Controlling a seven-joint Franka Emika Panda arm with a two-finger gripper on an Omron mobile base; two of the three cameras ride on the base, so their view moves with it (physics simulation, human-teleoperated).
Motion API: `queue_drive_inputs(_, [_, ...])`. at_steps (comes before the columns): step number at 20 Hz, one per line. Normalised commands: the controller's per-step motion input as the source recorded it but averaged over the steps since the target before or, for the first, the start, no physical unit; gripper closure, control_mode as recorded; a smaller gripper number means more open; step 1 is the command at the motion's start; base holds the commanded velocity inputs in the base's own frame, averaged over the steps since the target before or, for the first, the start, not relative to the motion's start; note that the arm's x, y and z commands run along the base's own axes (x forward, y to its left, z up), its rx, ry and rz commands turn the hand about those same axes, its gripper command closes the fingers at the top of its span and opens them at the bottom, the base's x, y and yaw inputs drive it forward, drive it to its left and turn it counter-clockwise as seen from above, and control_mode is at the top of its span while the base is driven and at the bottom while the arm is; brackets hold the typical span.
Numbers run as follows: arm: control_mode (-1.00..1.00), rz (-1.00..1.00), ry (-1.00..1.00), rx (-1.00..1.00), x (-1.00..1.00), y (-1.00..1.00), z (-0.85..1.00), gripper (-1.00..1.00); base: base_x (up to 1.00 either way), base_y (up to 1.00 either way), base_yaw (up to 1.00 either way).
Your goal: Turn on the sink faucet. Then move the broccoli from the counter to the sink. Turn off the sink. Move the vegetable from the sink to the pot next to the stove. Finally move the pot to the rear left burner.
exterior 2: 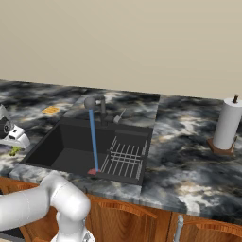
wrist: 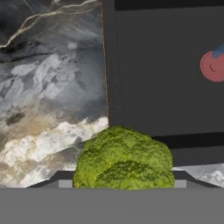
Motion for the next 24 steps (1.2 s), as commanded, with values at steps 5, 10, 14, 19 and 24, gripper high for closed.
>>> queue_drive_inputs(5, [-1.0, -0.06, -0.01, 0.0, 0.02, -0.74, 0.06, 1.0, 0.0, 0.0, 0.0])
queue_drive_inputs(10, [-1.0, -0.04, -0.01, 0.0, 0.0, -0.73, 0.21, 1.0, 0.0, 0.0, 0.0])
queue_drive_inputs(14, [-1.0, -0.04, -0.02, 0.0, 0.03, -0.67, 0.1, 1.0, 0.0, 0.0, 0.0])
queue_drive_inputs(19, [-1.0, -0.04, -0.01, 0.0, 0.06, -0.55, -0.06, 1.0, 0.0, 0.0, 0.0])
queue_drive_inputs(24, [-1.0, -0.02, 0.0, 0.0, 0.41, -0.32, -0.16, 1.0, 0.0, 0.0, 0.0])
